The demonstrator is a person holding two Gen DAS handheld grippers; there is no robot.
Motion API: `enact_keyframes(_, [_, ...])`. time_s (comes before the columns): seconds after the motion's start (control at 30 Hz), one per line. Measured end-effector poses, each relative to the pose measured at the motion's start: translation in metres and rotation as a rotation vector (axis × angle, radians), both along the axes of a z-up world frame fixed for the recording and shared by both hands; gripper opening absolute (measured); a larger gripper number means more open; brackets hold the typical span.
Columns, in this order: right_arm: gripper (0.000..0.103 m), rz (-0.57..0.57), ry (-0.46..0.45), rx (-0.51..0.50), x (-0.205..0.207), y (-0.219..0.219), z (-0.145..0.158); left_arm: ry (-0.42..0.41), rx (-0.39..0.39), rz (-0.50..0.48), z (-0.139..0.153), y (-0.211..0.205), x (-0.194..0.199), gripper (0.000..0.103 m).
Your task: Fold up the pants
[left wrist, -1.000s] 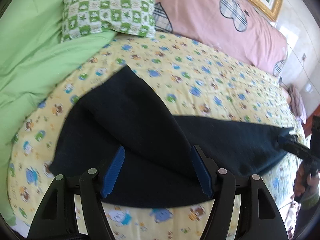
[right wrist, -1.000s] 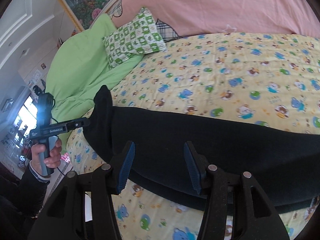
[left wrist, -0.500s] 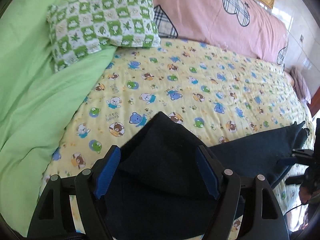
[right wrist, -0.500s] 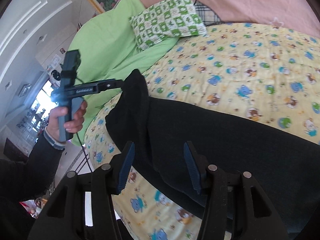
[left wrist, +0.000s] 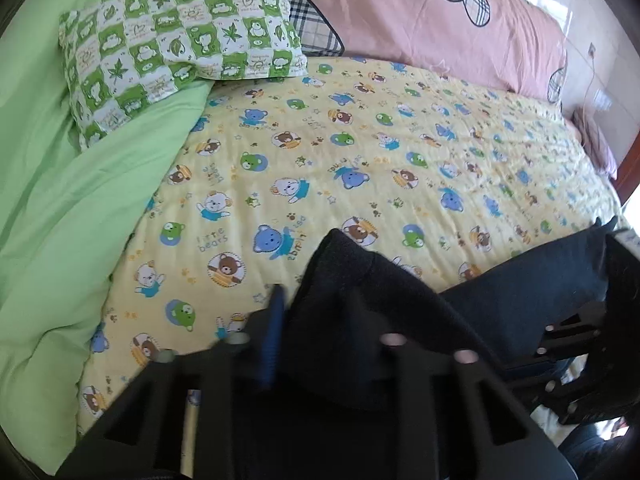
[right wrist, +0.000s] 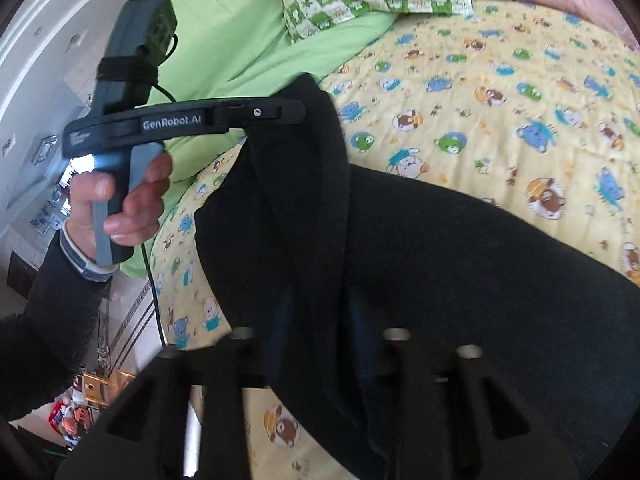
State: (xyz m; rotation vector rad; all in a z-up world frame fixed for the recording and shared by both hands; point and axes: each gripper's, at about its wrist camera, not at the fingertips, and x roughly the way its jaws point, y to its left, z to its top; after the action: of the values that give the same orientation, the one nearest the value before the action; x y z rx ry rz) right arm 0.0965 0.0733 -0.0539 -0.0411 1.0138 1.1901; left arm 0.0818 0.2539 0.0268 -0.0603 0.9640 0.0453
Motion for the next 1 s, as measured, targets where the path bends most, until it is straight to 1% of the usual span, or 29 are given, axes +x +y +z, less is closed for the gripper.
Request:
enact_keyframes(0.03, [0.011,-0.003,-0.004,0.007,-0.001,0.001,0.001,-0.012,-0.009,-0.001,0.001,0.001,-0.005,0.01])
enact_keyframes(0.07, [0.007,-0.003,-0.01,0.014,-0.002,0.001,0.003,-0.024,-0.02,0.003,0.003,0.003,-0.01,0.008])
enact_keyframes(0.17, [0.006,0.003,-0.063,0.038,-0.012,0.003,0.016,-0.065,-0.043,0.019,0.011,0.009,-0.028,0.006])
enact_keyframes(0.3, [0.006,0.04,-0.114,0.087,-0.03,0.005,0.035,-0.14,-0.074,0.065,0.023,0.015,-0.064,0.005])
enact_keyframes(0.4, [0.006,0.081,-0.188,0.071,-0.049,0.012,0.043,-0.169,-0.121,0.124,0.019,0.023,-0.09,0.005])
enact_keyframes(0.5, [0.006,0.103,-0.239,0.024,-0.062,0.019,0.037,-0.177,-0.176,0.181,0.005,0.03,-0.11,0.005])
enact_keyframes(0.53, [0.006,0.111,-0.25,0.006,-0.065,0.02,0.032,-0.178,-0.207,0.204,-0.002,0.033,-0.116,0.005])
enact_keyframes(0.67, [0.006,0.134,-0.288,-0.053,-0.076,0.026,0.016,-0.181,-0.28,0.272,-0.021,0.042,-0.135,0.005])
enact_keyframes(0.77, [0.006,0.144,-0.313,-0.093,-0.083,0.03,0.005,-0.181,-0.32,0.312,-0.032,0.045,-0.144,0.006])
enact_keyframes(0.87, [0.008,0.143,-0.31,-0.107,-0.084,0.033,-0.001,-0.181,-0.357,0.35,-0.039,0.048,-0.152,0.006])
enact_keyframes(0.9, [0.01,0.145,-0.304,-0.106,-0.085,0.034,-0.002,-0.181,-0.372,0.365,-0.04,0.049,-0.156,0.006])
enact_keyframes(0.97, [0.01,0.141,-0.289,-0.096,-0.084,0.034,-0.004,-0.182,-0.39,0.394,-0.04,0.05,-0.163,0.006])
enact_keyframes(1.0, [0.01,0.139,-0.286,-0.094,-0.084,0.034,-0.003,-0.184,-0.4,0.405,-0.04,0.051,-0.166,0.008])
